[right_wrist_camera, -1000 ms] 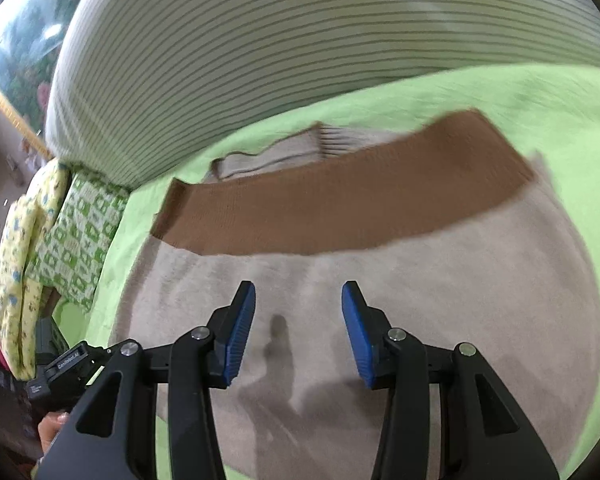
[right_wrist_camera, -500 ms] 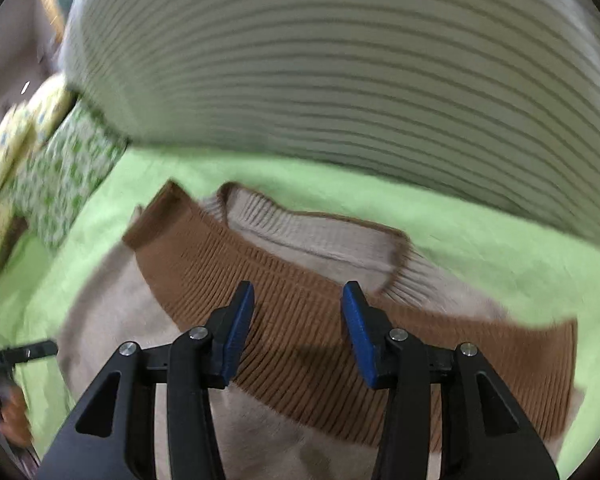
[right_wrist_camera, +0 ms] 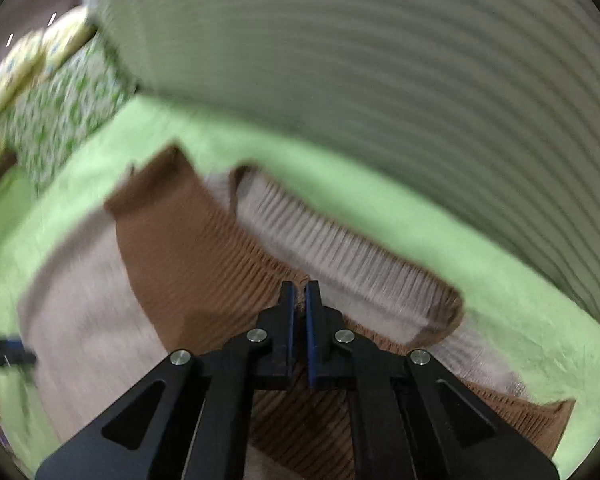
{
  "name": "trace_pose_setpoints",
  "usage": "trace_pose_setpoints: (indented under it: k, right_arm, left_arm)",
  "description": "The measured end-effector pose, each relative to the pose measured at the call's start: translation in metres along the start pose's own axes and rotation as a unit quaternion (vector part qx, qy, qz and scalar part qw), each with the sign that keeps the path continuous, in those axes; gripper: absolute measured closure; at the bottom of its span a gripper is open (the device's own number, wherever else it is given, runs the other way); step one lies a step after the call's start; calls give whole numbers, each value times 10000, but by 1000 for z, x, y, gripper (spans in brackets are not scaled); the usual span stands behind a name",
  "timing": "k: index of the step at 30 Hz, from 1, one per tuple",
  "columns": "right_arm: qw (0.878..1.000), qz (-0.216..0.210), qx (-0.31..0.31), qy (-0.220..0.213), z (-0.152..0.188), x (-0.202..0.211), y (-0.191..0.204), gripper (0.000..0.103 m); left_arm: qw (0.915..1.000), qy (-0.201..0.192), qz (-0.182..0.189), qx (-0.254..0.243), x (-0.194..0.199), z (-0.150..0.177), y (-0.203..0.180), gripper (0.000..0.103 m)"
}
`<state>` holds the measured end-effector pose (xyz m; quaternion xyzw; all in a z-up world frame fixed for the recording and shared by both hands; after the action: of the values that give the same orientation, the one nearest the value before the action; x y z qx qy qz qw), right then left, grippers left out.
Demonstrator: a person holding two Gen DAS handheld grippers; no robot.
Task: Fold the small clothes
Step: 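Grasp the sweater's side edge with the left gripper and lift it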
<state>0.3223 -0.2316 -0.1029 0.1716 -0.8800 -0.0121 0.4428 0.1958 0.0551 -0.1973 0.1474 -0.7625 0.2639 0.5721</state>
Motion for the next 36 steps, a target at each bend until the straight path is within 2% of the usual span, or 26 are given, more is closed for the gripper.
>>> trace_pose_setpoints:
  k: [2, 4, 6, 8, 9, 11, 14, 16, 19, 21, 23, 25, 29, 30, 31, 32, 33, 34, 36]
  right_arm:
    - [9989, 72, -456, -80, 2, -4, -10, 99]
    - [9949, -68, -1006, -39, 10, -6, -17, 97]
    - [9881, -151, -1491, -336, 18, 16, -17, 93]
    - [9822, -315, -1747, -617, 29, 39, -13, 82]
    - [9794, -334, -1846, -747, 39, 54, -9, 81]
    - [9755, -405, -1976, -879, 61, 75, 1, 80]
    - [9681, -384, -2275, -980, 107, 98, 10, 80]
    - [9651, -371, -2426, -916, 131, 99, 14, 80]
    - [9607, -286, -2628, -852, 150, 89, 10, 81]
    - [9633, -124, -2625, -550, 156, 70, 8, 87]
    - [9638, -68, -2604, -570, 158, 63, 2, 95]
    - [9628, -87, -2645, -552, 157, 61, -2, 97]
    - [9625, -93, -2663, -514, 157, 62, -3, 97]
    - [9576, -237, -2811, -591, 157, 67, -4, 97]
    - [9490, -435, -3037, -731, 158, 73, -7, 97]
    - [9382, -662, -3266, -937, 159, 82, -11, 97]
    - [9231, -920, -3522, -1236, 162, 95, -15, 97]
    - [9088, -1112, -3726, -1512, 168, 109, -22, 97]
    - [8863, -1238, -4027, -1921, 180, 134, -36, 93]
  left_arm:
    - [9999, -13, -27, 98, -2, -2, -1, 18]
    - [9998, -69, 18, 175, -3, -4, -4, 19]
    - [9989, -70, 17, 470, -3, -4, -4, 19]
    - [9990, -129, 47, 436, -4, -7, -9, 20]
    - [9990, -165, 66, 408, -4, -8, -11, 21]
    - [9990, -231, 145, 354, -4, -11, -17, 29]
    - [9984, -269, 326, 367, -5, -13, -18, 49]
    - [9978, -247, 523, 333, -6, -15, -21, 72]
    - [9981, -370, 498, 38, 1, -17, -30, 78]
    - [9972, -547, 479, -190, 11, -18, -39, 80]
    - [9948, -734, 613, -357, 28, -19, -49, 80]
    - [9905, -936, 794, -620, 51, -19, -63, 81]
    - [9733, -1307, 1264, -1404, 97, -13, -120, 81]
    - [9668, -1366, 1404, -1640, 108, -8, -136, 82]
    - [9590, -1415, 1560, -1894, 118, -2, -155, 82]
    - [9477, -1456, 1756, -2233, 129, 9, -177, 82]
    - [9375, -1451, 1919, -2513, 136, 19, -195, 82]
    - [9252, -1410, 2107, -2824, 141, 33, -215, 82]
    - [8973, -1181, 2453, -3476, 142, 71, -253, 82]
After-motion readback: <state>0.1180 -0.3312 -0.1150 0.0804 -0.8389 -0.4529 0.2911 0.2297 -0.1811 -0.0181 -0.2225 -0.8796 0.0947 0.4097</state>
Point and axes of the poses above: each gripper's, at about its wrist camera, not at the fingertips, and x roughly against the way its jaws point, y to its left, z to its underside, the point moved 6 cm from there along -x, roughly the way its jaws point, and after that the axes turned 12 degrees about -z, right-handed, at the moved point
